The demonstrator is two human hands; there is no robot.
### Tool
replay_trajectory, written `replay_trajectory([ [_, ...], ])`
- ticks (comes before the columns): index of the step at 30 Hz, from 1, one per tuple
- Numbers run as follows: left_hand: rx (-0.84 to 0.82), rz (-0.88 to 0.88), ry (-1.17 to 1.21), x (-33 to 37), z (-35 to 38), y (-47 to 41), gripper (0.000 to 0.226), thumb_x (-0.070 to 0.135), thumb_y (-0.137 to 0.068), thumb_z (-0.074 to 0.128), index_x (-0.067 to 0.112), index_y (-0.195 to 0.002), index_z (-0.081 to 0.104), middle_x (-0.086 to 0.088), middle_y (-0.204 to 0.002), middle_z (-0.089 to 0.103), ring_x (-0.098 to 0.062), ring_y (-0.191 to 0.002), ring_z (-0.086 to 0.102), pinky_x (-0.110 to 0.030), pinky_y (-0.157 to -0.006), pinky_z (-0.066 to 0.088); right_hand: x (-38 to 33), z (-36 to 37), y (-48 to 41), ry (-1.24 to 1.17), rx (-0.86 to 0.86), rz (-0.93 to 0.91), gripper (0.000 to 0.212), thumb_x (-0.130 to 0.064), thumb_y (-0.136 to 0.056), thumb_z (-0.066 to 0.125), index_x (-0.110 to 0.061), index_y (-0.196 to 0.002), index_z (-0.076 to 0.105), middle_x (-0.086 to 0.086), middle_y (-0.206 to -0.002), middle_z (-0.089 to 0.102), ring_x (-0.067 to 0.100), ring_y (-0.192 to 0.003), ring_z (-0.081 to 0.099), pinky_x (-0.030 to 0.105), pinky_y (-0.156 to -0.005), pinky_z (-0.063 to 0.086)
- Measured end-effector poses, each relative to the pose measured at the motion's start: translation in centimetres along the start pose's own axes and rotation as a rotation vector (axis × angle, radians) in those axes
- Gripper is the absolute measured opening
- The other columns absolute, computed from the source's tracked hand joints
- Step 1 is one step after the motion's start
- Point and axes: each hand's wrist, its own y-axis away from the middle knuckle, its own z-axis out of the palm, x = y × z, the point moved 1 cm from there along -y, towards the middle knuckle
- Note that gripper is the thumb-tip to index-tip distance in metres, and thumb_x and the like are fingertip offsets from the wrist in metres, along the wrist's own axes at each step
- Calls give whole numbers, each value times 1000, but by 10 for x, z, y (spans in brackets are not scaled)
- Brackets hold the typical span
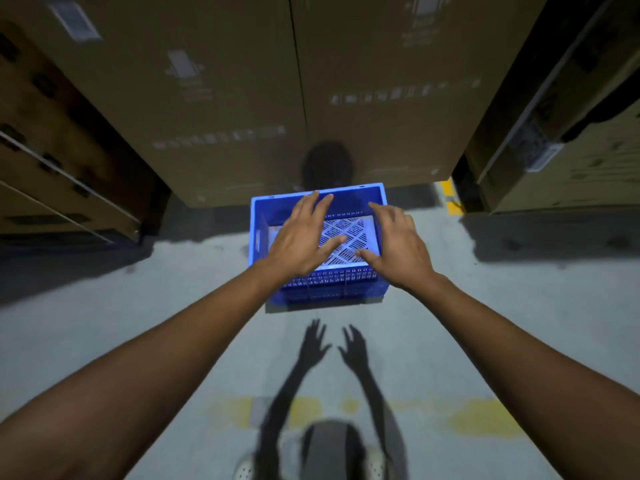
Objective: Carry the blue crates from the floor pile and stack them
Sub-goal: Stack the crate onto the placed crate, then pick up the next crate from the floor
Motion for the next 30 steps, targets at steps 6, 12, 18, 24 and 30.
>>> replay_trajectory([
  [6,152,3,145,109,-100,100,75,64,-92,39,24,-152,22,-2,-162,14,-19,-150,9,-52,-114,29,-68,-151,87,-157,222,-44,77,-45,-81,72,-21,-144,35,4,-142,42,24,-127,42,36,-93,45],
  [12,230,18,195,198,-160,209,78,65,-90,41,25,-153,20,0,-162,12,-19,-149,9,-55,-113,29,-111,-220,192,-318,299,-110,73,-47,-82,69,-20,-142,38,3,-141,44,20,-126,45,44,-94,50],
  [18,342,24,225,245,-168,307,74,56,-93,48,23,-153,21,0,-161,15,-16,-149,12,-48,-116,28,-137,-243,296,-433,354,-155,69,-47,-83,70,-19,-140,43,-1,-136,47,14,-122,48,42,-91,51],
  [24,474,-59,250,277,-165,419,72,58,-93,47,27,-152,20,2,-160,20,-16,-146,19,-41,-115,29,-156,-264,402,-482,361,-183,66,-46,-83,70,-25,-139,41,-5,-135,47,10,-121,48,44,-89,53],
  [30,634,-99,240,311,-185,527,68,50,-94,50,23,-151,24,2,-155,30,-11,-141,28,-24,-109,27,-182,-295,487,-560,372,-290,63,-40,-83,73,-27,-137,43,-4,-132,51,8,-118,52,45,-87,53],
])
